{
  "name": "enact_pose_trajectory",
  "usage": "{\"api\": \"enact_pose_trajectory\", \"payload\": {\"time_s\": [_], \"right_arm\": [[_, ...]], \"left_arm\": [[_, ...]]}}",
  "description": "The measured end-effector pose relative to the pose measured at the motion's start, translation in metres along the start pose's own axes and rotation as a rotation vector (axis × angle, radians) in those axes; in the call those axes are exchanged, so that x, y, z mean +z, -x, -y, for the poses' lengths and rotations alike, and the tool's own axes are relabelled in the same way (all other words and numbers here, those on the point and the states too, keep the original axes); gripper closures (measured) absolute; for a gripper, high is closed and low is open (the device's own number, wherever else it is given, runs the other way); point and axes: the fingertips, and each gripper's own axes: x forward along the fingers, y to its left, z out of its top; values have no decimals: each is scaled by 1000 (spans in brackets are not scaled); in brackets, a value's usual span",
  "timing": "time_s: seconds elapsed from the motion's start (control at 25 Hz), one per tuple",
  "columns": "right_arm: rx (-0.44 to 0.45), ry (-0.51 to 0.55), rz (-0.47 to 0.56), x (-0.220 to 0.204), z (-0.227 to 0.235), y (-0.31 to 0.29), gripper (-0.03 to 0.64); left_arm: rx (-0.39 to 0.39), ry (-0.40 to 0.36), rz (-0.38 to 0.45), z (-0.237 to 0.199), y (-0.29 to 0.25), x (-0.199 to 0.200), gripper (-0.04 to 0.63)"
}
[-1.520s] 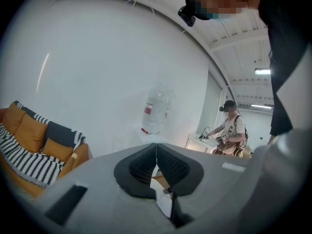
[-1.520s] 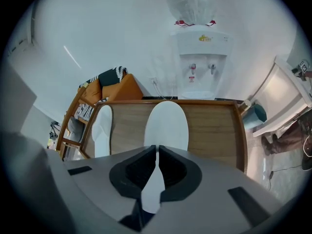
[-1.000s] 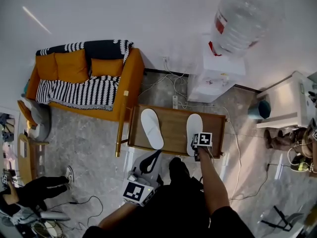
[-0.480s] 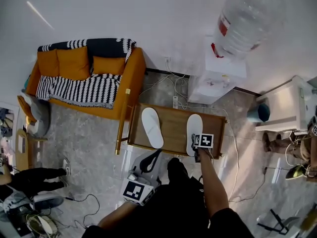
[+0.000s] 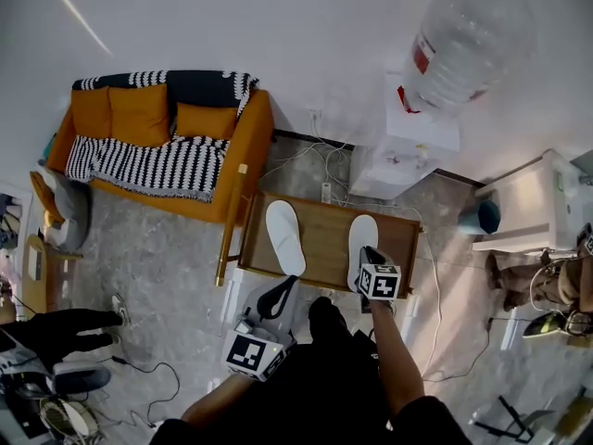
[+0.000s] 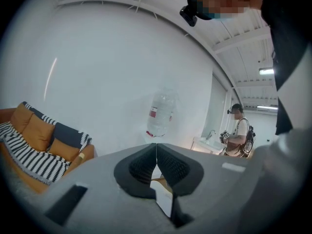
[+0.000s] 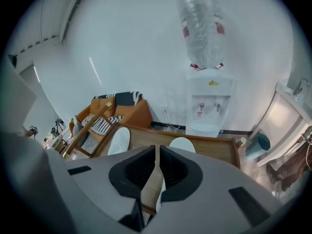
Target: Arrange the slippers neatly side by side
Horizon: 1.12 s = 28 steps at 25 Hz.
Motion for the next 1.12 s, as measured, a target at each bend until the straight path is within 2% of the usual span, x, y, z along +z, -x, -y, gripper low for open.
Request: {"api": "enact_pose_trajectory", "payload": {"time_s": [0.32,0.48,0.68,1.12], "right_arm": [[77,106,163,21,-53,37,598],[130,164,211,23,-81,49,600],[197,254,236,23,-116,53,601],[312,382,220,35,-179,33,603]], "left_arm": [[30,12,7,-11,10,-2,578],[52,21,12,-20,16,-4,578],[83,27,22,-29,24,-4,578],[173,49,44,-51,49,-4,578]]}}
